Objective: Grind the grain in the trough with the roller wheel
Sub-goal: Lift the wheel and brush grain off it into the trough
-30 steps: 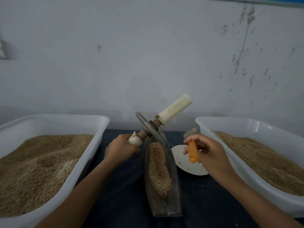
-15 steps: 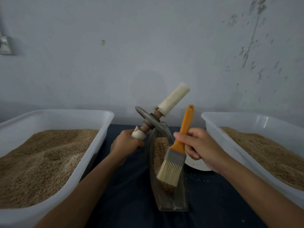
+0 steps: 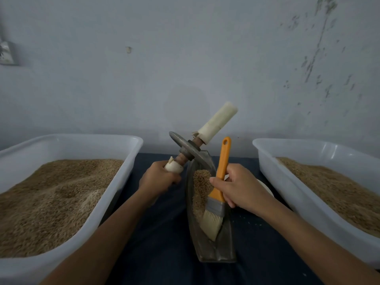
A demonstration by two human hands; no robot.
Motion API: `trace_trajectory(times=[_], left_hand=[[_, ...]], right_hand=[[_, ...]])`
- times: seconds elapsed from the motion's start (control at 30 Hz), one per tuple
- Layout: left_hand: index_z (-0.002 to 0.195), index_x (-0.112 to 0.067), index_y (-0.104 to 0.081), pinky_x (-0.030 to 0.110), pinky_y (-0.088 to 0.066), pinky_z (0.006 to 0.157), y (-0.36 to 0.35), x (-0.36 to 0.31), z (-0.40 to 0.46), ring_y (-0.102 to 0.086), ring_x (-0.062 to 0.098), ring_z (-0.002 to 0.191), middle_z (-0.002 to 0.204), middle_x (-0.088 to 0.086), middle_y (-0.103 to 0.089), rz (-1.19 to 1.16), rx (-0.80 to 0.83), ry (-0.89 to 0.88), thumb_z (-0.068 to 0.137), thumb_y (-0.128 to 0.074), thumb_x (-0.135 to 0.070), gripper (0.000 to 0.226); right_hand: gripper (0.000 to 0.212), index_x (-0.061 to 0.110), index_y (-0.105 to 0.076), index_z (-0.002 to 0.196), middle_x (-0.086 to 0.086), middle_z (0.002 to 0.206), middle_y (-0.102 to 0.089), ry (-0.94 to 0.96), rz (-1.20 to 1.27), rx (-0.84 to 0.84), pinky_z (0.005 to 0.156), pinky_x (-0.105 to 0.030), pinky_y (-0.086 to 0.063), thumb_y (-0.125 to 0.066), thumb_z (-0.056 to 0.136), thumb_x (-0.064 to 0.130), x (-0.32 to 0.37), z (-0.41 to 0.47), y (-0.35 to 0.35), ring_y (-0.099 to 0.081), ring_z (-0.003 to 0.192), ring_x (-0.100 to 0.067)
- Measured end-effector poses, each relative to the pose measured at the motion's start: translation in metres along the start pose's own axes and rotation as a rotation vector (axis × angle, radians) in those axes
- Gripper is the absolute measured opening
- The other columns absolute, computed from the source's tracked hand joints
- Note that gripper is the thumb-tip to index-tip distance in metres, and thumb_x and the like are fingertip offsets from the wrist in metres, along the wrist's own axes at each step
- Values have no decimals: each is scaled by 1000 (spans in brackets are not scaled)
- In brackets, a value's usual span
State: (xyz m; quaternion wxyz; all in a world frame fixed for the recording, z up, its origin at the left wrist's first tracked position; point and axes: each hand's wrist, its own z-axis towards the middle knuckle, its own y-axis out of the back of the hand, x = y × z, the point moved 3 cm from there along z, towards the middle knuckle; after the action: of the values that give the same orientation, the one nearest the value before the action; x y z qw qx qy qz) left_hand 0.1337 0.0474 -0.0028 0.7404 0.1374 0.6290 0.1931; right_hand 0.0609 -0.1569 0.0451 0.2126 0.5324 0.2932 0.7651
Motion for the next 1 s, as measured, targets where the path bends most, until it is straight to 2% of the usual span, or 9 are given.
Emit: trace_trajectory(times=[0.1,0.23,0.37,0.43,0.6,0.67,0.83,0.93,1.0], left_hand=[[82,-23,-63,35,-52,58,0,0,0,-62,18,61,68,2,-65,10,2,-7,68,-72,-17,18],[80,-26,-62,40,-54,65,-1,2,1,-62,19,63,68,-1,-65,48,-14,-3,68,-72,-19,18],[80,-27,-62,41,-54,66,-2,3,1,-62,19,64,67,-3,-65,53,-31,3,67,-73,-21,18],[77,-27,-62,41,-53,66,-1,4,2,-62,18,64,65,-4,-65,52,-52,0,65,-73,-22,17],[76,-26,-63,44,-55,65,-1,2,0,-64,22,65,65,-2,-66,2,-65,9,60,-70,-24,18],[76,-26,-63,44,-55,65,-2,1,0,-64,23,65,65,-1,-66,-12,-75,11,58,-70,-25,19],[78,-28,-63,43,-55,66,-1,4,0,-64,20,65,65,-4,-65,-9,-81,14,62,-71,-25,18],[79,-28,-62,44,-55,67,-2,4,-1,-63,20,65,66,-4,-65,-7,-89,23,64,-72,-23,19],[80,-29,-62,45,-54,68,-2,5,-1,-63,20,66,67,-3,-65,-8,-89,31,64,-72,-23,20]], right_hand=[[26,14,-48,76,6,40,-50,68,-94,-61,44,-14,-42,-56,96,29,5,5,-5,-51,33,-3],[30,19,-45,71,5,52,-52,98,-175,-133,46,-14,-42,-54,97,30,9,13,-9,-52,36,-1],[32,14,-47,68,7,44,-49,103,-89,-177,52,-22,-50,-55,97,26,14,12,0,-49,34,-4],[32,11,-47,69,6,38,-47,97,-4,-181,48,-20,-48,-55,97,24,15,9,10,-47,32,-5],[22,7,-48,77,0,36,-47,-83,133,69,34,-13,-32,-56,95,18,9,-2,14,-37,27,-6],[21,8,-47,79,1,36,-47,-141,127,99,32,-14,-29,-55,96,18,2,-1,7,-35,26,-6],[27,11,-46,74,3,42,-50,-73,-17,-68,39,-12,-36,-54,97,22,-9,7,-9,-47,31,-4],[31,7,-49,73,-2,50,-51,15,-35,-192,50,-25,-48,-55,97,25,-8,12,-3,-50,36,-6],[32,5,-50,72,-2,49,-51,53,5,-225,52,-31,-49,-56,96,25,-5,16,4,-49,37,-8]])
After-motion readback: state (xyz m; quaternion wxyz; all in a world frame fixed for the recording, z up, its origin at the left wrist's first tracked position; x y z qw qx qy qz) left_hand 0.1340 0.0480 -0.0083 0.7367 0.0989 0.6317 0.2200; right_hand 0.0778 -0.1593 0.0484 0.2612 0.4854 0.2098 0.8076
